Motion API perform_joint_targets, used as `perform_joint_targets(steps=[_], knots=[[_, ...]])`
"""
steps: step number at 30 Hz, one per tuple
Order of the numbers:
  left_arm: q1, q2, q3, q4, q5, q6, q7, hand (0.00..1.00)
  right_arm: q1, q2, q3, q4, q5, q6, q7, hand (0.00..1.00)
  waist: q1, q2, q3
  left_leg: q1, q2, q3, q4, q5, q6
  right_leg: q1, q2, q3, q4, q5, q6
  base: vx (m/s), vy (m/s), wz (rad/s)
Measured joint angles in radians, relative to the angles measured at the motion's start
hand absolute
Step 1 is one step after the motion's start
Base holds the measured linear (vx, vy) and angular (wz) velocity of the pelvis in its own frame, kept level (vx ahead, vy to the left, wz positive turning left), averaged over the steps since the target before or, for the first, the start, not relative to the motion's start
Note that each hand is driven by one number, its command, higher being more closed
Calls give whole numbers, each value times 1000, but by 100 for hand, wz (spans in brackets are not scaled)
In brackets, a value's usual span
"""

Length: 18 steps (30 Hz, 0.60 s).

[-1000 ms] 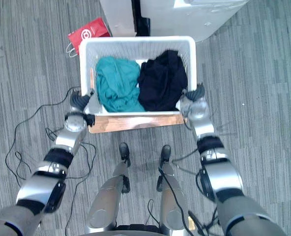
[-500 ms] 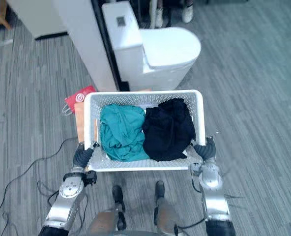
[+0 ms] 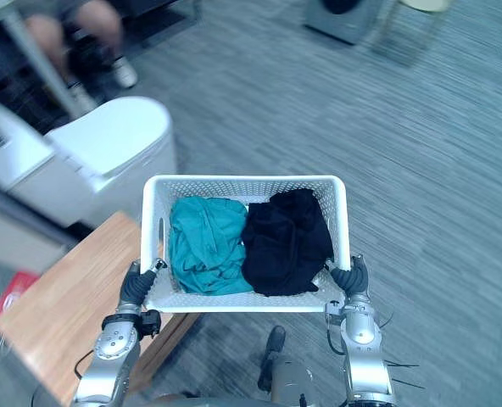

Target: Pick up the laundry basket with both hands and put the clothes into the washing machine.

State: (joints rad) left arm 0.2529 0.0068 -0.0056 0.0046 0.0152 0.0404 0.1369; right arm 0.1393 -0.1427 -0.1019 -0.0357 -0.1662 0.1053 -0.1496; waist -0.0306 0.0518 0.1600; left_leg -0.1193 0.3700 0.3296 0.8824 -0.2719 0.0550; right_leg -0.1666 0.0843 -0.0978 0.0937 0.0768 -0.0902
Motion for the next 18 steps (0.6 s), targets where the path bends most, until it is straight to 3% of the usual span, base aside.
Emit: perform_joint_targets(steps=[1,4,5,6,7,8,10,11,12,13,14,15,17,18], knots=[[11,-2,0,3,0,0,0,100,-12,-7,8,20,0,2,1,100,11,-6,5,-62,-106,-90,-33,-43,7,34,5,81,-23,-3,-1,195,86,-189],[31,-6,9,0,-4,0,9,100,-23,-28,37,19,0,3,1,100,48,-12,13,-144,-199,-142,-198,-48,-17,75,3,207,-69,-13,11,183,129,-193],[45,-22,16,-17,-5,-1,18,100,-31,-48,59,13,-1,3,0,100,66,19,12,-168,-207,-169,-377,-35,-59,85,25,231,-90,-23,22,209,191,-228],[52,-42,31,-16,-5,-5,19,100,-42,-55,68,13,0,4,-2,100,114,65,22,-162,-171,-183,-412,33,-95,36,62,220,85,-86,35,249,152,-218],[55,-37,38,-26,-5,-6,19,100,-42,-35,70,11,-1,6,-3,100,119,51,23,-156,-179,-172,-401,25,-107,14,63,204,192,-112,24,368,107,-140],[55,-8,50,-36,-5,-6,18,100,-39,-11,66,11,-1,6,-5,100,102,22,33,-166,-198,-159,-335,-25,-153,63,30,206,176,-257,35,329,167,-36],[40,-22,48,-37,-2,7,15,100,-44,-10,62,24,-1,23,-13,100,86,33,43,-197,-213,-190,-290,-49,-134,106,24,217,132,-262,32,273,249,-3],[47,-22,48,-38,-2,14,15,100,-44,-4,63,24,-1,24,-13,100,90,8,42,-201,-252,-186,-318,-37,-73,98,-3,235,179,-310,53,330,248,-39],[57,-20,57,-38,-2,17,16,100,-32,8,68,26,-3,22,-12,100,106,-36,31,-168,-288,-138,-332,-33,14,53,-30,254,324,-390,122,363,209,-34],[57,-19,63,-37,-2,21,17,100,-29,17,66,29,-3,22,-13,100,100,-52,27,-150,-305,-127,-330,-45,20,21,-42,268,427,-418,180,411,165,-5],[55,-3,66,-37,-2,29,18,100,-35,38,61,48,-14,22,-12,100,74,-66,27,-120,-333,-128,-322,-68,30,-49,-64,273,637,-413,368,581,156,30],[55,17,65,-37,0,41,19,100,-40,49,62,79,-25,22,-8,100,67,-67,30,-63,-354,-130,-341,-81,39,-105,-91,256,807,-389,367,603,152,24],[56,25,56,-37,9,55,23,100,-45,54,66,111,-32,22,-1,100,68,-61,35,33,-369,-125,-409,-83,41,-155,-144,183,938,-395,337,471,87,-6],[56,25,58,-40,17,59,37,100,-50,57,71,111,-36,22,-1,100,68,-48,35,125,-369,-126,-499,-83,41,-204,-190,90,935,-402,228,525,49,-20]])
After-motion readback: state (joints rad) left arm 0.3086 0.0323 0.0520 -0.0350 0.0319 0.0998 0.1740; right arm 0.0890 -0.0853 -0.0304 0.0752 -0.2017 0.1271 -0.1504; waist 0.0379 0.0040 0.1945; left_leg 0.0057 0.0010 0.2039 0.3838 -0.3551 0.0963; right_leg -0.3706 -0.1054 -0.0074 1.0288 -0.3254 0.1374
